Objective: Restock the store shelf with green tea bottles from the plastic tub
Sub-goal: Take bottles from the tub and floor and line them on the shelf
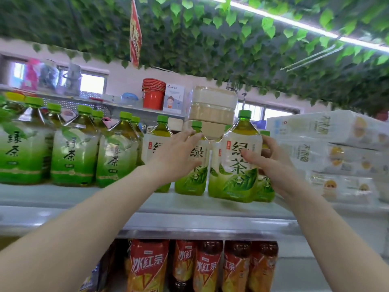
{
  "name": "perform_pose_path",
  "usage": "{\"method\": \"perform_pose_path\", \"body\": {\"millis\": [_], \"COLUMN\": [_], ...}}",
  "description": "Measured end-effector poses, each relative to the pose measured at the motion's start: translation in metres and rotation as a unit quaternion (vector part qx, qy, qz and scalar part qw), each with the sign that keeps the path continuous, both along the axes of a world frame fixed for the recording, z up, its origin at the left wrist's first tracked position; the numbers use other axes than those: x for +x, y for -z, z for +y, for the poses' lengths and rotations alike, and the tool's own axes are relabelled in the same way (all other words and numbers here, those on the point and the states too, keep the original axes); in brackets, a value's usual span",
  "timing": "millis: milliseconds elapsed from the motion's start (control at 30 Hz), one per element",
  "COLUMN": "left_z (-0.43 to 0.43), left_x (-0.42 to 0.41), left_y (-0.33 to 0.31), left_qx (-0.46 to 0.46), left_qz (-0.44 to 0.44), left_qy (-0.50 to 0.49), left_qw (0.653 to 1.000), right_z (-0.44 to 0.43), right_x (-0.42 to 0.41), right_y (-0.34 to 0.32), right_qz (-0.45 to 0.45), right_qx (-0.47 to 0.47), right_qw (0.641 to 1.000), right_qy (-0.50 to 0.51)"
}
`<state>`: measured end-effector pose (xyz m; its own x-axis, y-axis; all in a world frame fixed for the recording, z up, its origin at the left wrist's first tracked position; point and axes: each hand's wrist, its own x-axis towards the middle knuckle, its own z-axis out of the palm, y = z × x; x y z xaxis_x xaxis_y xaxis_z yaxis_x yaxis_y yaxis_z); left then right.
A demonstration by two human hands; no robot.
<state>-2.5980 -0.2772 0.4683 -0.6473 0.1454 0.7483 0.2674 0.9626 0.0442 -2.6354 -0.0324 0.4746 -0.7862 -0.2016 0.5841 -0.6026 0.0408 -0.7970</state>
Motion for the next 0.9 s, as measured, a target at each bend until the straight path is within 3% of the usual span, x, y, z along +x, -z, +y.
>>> {"method": "perform_pose_path", "body": {"millis": [267, 367, 433, 533, 667, 900], "left_z": [-0.002, -0.001, 0.001, 0.004, 0.005, 0.009], "left_x": [-0.024, -0.026, -0.028, -0.03, -0.032, -0.031], "left_y": [0.008, 0.011, 0.014, 0.018, 0.022, 0.026], "left_qx": [-0.091, -0.084, -0.066, -0.057, -0.067, -0.077], "left_qz": [0.006, 0.003, 0.003, -0.002, -0.008, -0.001], "left_qy": [-0.099, -0.103, -0.097, -0.103, -0.102, -0.117], "left_qw": [0.991, 0.991, 0.993, 0.993, 0.993, 0.99], "right_z": [-0.006, 0.001, 0.003, -0.008, -0.024, -0.03], "right_x": [-0.018, -0.014, -0.007, 0.015, 0.025, 0.008], "right_y": [0.015, 0.018, 0.016, 0.014, 0.023, 0.025], "right_qz": [0.002, 0.017, 0.098, 0.253, 0.258, 0.254], "right_qx": [0.041, 0.097, 0.18, 0.324, 0.463, 0.469], "right_qw": [0.999, 0.994, 0.967, 0.867, 0.796, 0.79], "right_qy": [-0.019, 0.041, 0.15, 0.281, 0.292, 0.302]}}
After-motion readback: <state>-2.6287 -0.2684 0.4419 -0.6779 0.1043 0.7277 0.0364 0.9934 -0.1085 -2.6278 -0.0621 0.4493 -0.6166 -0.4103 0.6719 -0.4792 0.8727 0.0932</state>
